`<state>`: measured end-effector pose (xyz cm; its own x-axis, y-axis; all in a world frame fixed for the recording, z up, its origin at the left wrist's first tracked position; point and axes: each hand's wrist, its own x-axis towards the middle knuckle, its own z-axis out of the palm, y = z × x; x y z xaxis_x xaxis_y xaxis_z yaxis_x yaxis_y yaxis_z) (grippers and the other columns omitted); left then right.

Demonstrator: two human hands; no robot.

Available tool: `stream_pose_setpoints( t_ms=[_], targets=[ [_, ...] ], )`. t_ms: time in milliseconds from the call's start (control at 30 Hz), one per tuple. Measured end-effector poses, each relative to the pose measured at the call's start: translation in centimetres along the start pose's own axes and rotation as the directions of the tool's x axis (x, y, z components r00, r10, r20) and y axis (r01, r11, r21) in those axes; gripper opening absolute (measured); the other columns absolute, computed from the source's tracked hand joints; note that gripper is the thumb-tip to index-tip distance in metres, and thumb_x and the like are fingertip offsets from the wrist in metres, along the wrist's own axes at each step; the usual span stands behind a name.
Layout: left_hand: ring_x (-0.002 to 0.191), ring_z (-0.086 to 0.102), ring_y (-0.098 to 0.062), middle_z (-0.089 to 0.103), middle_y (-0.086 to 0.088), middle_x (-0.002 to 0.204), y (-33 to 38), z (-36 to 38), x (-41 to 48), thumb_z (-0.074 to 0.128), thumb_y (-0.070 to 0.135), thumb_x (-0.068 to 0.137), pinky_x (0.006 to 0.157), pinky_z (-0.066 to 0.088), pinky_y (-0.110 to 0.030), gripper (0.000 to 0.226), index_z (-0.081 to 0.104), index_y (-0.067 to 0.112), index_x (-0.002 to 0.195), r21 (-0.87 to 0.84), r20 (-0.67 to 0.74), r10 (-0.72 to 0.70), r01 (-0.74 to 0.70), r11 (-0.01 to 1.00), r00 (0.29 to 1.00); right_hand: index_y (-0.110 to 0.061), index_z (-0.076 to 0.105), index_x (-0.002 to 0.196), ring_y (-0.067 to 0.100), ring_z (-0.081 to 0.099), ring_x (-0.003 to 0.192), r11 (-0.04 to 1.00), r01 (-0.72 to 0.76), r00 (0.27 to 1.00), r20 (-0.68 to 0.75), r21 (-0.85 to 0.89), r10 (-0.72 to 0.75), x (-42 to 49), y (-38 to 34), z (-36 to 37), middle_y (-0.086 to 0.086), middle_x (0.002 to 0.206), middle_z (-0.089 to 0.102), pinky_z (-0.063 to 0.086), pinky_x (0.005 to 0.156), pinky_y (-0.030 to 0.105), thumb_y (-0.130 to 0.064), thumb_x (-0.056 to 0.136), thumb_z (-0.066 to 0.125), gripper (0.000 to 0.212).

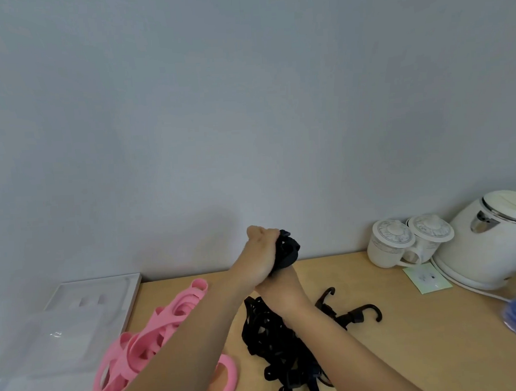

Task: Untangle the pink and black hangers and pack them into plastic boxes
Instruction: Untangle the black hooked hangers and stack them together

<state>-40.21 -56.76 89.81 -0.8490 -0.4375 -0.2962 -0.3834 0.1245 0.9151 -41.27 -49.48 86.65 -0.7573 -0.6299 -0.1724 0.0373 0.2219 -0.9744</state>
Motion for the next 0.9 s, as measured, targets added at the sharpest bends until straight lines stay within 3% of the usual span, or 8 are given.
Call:
stream_pose_setpoints(
  t_ms=[67,100,167,233,300,400,700,900],
  targets=[
    [0.086,0.049,-0.005,0.048,-0.001,0.107,0.0,0.4,-0.2,0.037,0.047,0.096,0.071,0.037,-0.022,0.039,0.032,0.014,0.116,0.096,0.038,0.043,-0.047,0.994,0.998,-0.013,0.048,0.08,-0.003,0.051,0.054,0.994,0.071,0.997,-0.01,-0.088,-0.072,0.3,0.4,-0.1,0.001,0.067,0.046,0.041,0.054,0.012,0.011,0.09,0.041,0.026],
    [0.095,0.05,-0.008,0.048,0.0,0.111,-0.1,0.3,-0.4,0.039,0.054,0.093,0.077,0.037,-0.025,0.048,0.029,0.019,0.125,0.073,0.074,0.028,-0.034,0.997,0.997,-0.011,0.05,0.089,0.0,0.055,0.064,0.989,0.078,0.997,-0.003,-0.124,-0.079,0.5,0.6,-0.1,-0.001,0.072,0.053,0.047,0.061,0.017,0.005,0.088,0.046,0.017],
    [0.112,0.046,-0.015,0.045,0.004,0.122,-0.3,0.0,-0.6,0.048,0.059,0.086,0.09,0.037,-0.031,0.062,0.023,0.033,0.136,-0.036,0.129,0.002,0.003,0.999,0.992,-0.017,0.053,0.104,0.008,0.063,0.078,0.962,0.077,0.997,0.011,-0.262,-0.076,0.8,0.8,-0.5,-0.005,0.083,0.064,0.055,0.071,0.028,-0.005,0.081,0.054,0.026],
    [0.115,0.049,-0.015,0.048,0.006,0.125,-0.8,-0.2,-0.3,0.059,0.053,0.083,0.093,0.041,-0.031,0.063,0.032,0.029,0.135,-0.059,0.117,0.043,-0.036,0.998,0.992,-0.017,0.057,0.102,0.013,0.065,0.078,0.909,0.088,0.995,0.003,-0.408,-0.096,1.1,0.5,-0.6,-0.001,0.085,0.067,0.057,0.07,0.035,-0.01,0.078,0.052,0.025],
    [0.105,0.058,-0.014,0.058,0.001,0.115,-1.3,-0.1,0.3,0.064,0.044,0.084,0.086,0.048,-0.03,0.047,0.046,0.022,0.122,-0.114,0.01,0.061,-0.06,0.992,0.998,-0.015,0.057,0.105,0.017,0.063,0.077,0.877,0.07,0.994,-0.036,-0.476,-0.099,1.2,0.2,-0.6,0.004,0.089,0.065,0.054,0.06,0.034,-0.016,0.076,0.051,0.03],
    [0.099,0.062,-0.018,0.062,-0.006,0.107,-1.3,0.2,0.9,0.062,0.037,0.086,0.082,0.05,-0.031,0.034,0.051,0.017,0.112,-0.193,-0.093,0.023,-0.041,0.98,0.995,-0.016,0.052,0.112,0.015,0.061,0.078,0.885,0.046,0.989,-0.101,-0.464,-0.104,1.4,0.2,-0.6,0.005,0.097,0.06,0.043,0.052,0.023,-0.02,0.077,0.055,0.036],
    [0.095,0.06,-0.019,0.059,-0.003,0.102,-1.0,0.7,1.3,0.06,0.03,0.089,0.086,0.049,-0.035,0.028,0.049,0.017,0.111,-0.17,-0.224,0.087,-0.127,0.977,0.971,-0.012,0.055,0.111,0.014,0.059,0.088,0.921,0.137,0.965,-0.162,-0.364,-0.207,0.7,-0.5,-0.6,-0.001,0.099,0.063,0.051,0.073,0.03,-0.005,0.085,0.049,0.028],
    [0.091,0.061,-0.017,0.06,0.006,0.092,-1.0,0.8,1.4,0.059,0.048,0.081,0.09,0.048,-0.038,0.037,0.049,0.023,0.107,-0.04,-0.274,0.152,-0.169,0.985,0.95,-0.01,0.05,0.107,0.017,0.059,0.082,0.926,0.127,0.944,-0.243,-0.355,-0.223,0.2,0.1,-0.2,0.002,0.092,0.062,0.05,0.069,0.033,-0.004,0.085,0.048,0.023]
  ],
)
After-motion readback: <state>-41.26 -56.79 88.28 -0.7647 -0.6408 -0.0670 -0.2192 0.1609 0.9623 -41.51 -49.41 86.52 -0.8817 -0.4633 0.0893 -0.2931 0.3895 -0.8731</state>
